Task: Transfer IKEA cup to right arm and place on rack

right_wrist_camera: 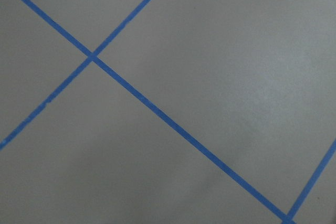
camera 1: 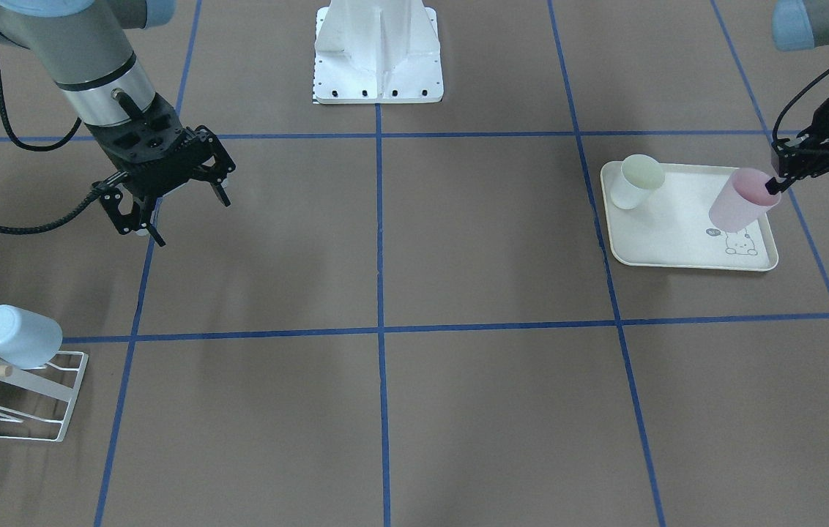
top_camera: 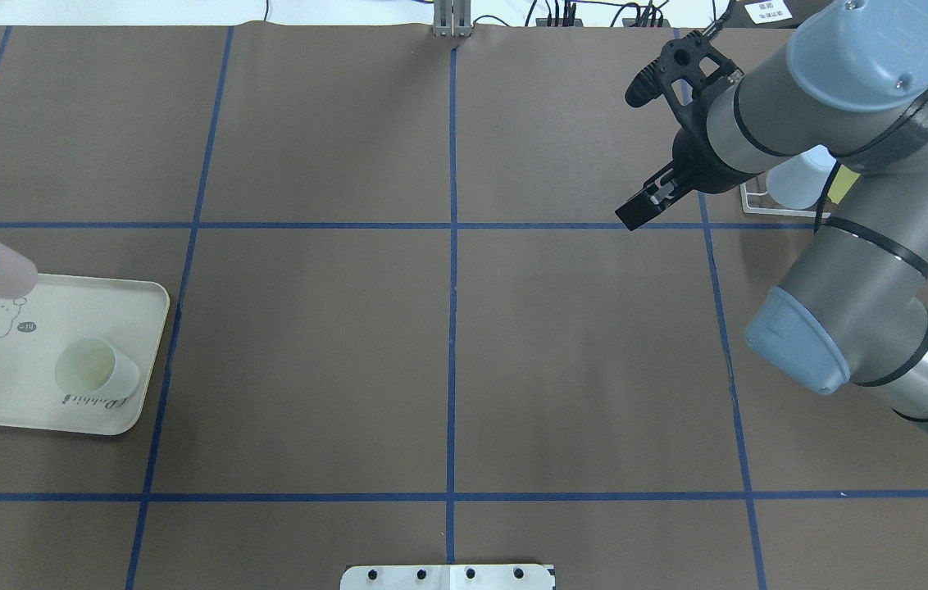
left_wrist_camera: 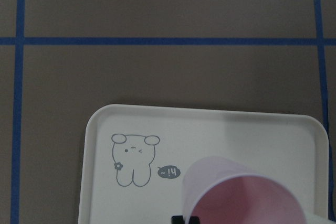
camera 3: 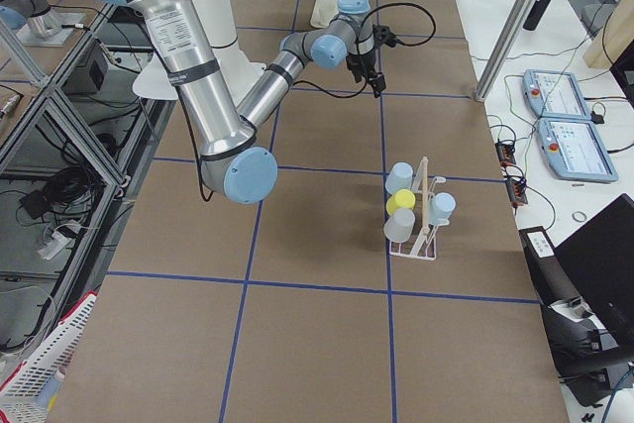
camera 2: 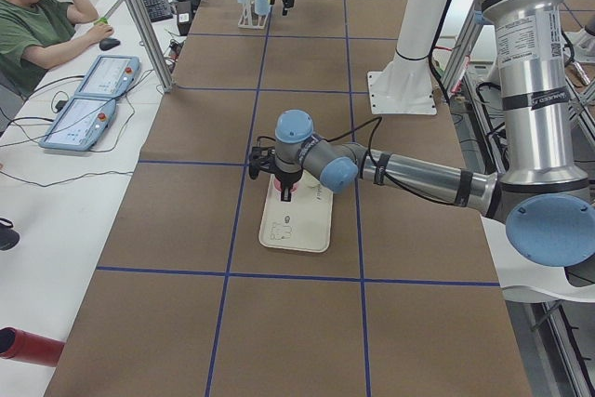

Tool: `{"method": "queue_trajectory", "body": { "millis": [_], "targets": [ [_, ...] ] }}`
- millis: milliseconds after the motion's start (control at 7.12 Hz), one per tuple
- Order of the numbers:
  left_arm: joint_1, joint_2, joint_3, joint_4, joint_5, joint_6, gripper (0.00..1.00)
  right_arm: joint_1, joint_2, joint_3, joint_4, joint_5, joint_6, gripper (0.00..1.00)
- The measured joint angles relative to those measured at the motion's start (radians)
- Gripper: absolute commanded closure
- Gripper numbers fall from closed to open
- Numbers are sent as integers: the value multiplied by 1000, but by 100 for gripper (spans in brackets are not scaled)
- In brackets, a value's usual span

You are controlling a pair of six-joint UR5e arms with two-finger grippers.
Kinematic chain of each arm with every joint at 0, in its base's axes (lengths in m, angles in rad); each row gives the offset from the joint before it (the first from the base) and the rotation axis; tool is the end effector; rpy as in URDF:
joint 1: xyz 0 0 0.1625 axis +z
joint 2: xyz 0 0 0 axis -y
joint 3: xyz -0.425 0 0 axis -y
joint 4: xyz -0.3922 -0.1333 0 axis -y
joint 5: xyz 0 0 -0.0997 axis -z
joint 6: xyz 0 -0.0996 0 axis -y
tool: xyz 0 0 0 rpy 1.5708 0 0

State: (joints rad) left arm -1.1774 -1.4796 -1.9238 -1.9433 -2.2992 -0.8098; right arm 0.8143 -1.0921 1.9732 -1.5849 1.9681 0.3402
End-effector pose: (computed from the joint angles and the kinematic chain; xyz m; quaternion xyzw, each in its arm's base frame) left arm 0.1162 -0.4547 0.4850 0.0487 0.4439 -0.0748 0.8916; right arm -0.3291 -0.4867 0.2206 0.2581 -0.3675 -0.2650 0.8533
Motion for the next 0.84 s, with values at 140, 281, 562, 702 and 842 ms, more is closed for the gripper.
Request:
{"method": "queue_trajectory", "body": {
  "millis": [140,281,562,702,842],
  "targets": [
    [-3,-72,0,13,-36,-157,100,-8,36,-22,20,0,-1,0],
    [-3,-143,1,18,-87,-317,100,-17,72,-60,89,-5,1,0],
    [-3,-265,5,12,-192,-596,100,-71,105,-123,314,-77,49,0],
    [-1,-322,8,7,-218,-710,100,-117,107,-132,418,-150,61,0],
    [6,-382,18,4,-255,-795,100,-163,108,-140,524,-226,65,0]
  ]
}}
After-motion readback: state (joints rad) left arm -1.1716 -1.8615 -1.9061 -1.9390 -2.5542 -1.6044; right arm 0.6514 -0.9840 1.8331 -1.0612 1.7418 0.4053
